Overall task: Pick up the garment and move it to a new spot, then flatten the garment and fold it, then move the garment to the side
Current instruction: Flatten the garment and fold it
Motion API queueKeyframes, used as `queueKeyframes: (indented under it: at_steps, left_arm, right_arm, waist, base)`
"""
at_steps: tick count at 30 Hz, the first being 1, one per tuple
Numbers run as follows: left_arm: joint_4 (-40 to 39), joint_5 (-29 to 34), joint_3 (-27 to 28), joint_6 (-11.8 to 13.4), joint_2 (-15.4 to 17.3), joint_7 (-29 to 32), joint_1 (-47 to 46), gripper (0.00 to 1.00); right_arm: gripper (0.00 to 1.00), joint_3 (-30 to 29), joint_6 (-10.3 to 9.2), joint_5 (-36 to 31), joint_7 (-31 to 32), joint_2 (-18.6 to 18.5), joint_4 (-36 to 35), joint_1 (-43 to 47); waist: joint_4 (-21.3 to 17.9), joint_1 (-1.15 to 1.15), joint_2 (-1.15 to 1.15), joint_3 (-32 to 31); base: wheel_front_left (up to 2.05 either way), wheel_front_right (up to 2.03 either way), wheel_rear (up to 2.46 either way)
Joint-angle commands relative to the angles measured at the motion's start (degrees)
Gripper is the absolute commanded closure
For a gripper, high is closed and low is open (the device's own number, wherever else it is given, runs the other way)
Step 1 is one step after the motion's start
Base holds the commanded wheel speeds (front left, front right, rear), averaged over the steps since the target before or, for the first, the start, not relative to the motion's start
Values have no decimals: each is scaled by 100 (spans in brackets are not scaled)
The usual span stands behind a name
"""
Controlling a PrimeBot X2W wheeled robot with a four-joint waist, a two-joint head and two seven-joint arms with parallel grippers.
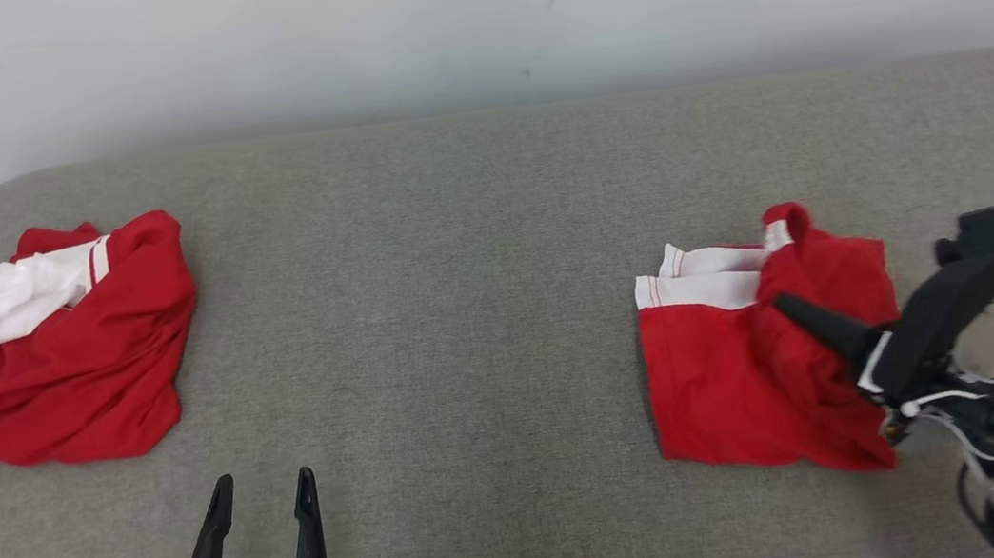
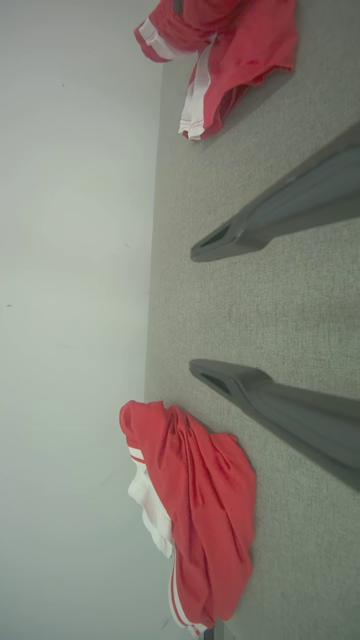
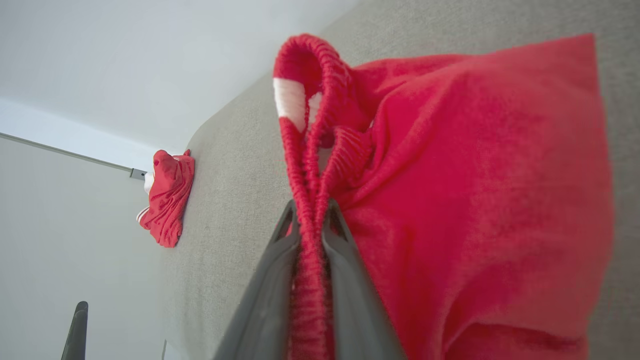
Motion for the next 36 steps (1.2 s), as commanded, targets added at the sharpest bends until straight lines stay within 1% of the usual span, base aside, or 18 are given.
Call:
queueKeyframes:
  at_steps: [1,8,14,15,16,17,18,21,25,27,29,32,34,36]
  left_arm:
    - [8,-24,-4,30,-4,-1,-5,0]
    - [19,-72,-107,59,-4,-1,-83,0]
    - [38,-115,-181,94,-5,-1,-163,0]
    - [56,-115,-206,113,-5,-1,-189,0]
    - [60,-122,-212,121,-5,-1,-205,0]
    - [66,-125,-218,127,-5,-2,-215,0]
    - [75,-126,-219,130,-5,-2,-217,0]
    - [90,-106,-176,124,-4,-1,-193,0]
    - [95,-46,-86,111,-4,-2,-123,0]
    - [86,-27,-42,104,-5,-2,-100,0]
    - [71,3,4,101,-3,-2,-85,0]
    - [44,38,69,94,-4,-1,-77,0]
    - [19,58,128,97,-4,-1,-62,0]
    - [-4,85,188,97,-3,-1,-45,0]
  right_arm:
    - [100,1,-13,-70,15,94,9,-79]
    - [100,-145,-13,-567,-26,670,404,-239]
    - [100,-273,-12,-1038,-194,1045,780,-419]
    - [100,-267,-13,-1220,-259,1077,861,-445]
    - [71,-233,-13,-1297,-263,1088,885,-451]
    - [20,-193,-12,-1366,-279,1093,884,-451]
    - [0,-171,-13,-1421,-307,1085,853,-446]
    - [0,-64,-13,-1568,-450,927,606,-409]
    - [0,111,-13,-1769,-872,604,77,-258]
    - [0,178,-13,-1900,-1199,382,-200,-166]
    - [0,175,-13,-1936,-1511,250,-433,-56]
    - [0,292,-13,-2233,-2107,-74,-829,125]
    - [0,263,-13,-2200,-2424,-77,-976,315]
    - [0,275,-13,-2361,-2724,-193,-1142,431]
  waist:
    - [40,0,-1,17]
    - [159,0,-1,107]
    - [200,0,-1,202]
    - [199,0,-1,218]
    - [196,0,-1,218]
    - [191,0,-1,213]
    - [181,0,-1,203]
    - [125,0,-1,148]
    - [19,0,-1,70]
    - [-47,0,-1,38]
    - [-114,0,-1,19]
    - [-211,0,-1,16]
    - [-298,0,-1,15]
    - [-383,0,-1,14]
  base:
    - [0,0,0]
    - [0,0,0]
    - [0,0,0]
    - [0,0,0]
    - [0,0,0]
    - [0,0,0]
    - [0,0,0]
    - [0,0,0]
    - [0,0,0]
    - [0,0,0]
    - [0,0,0]
    - [0,0,0]
    - [0,0,0]
    - [0,0,0]
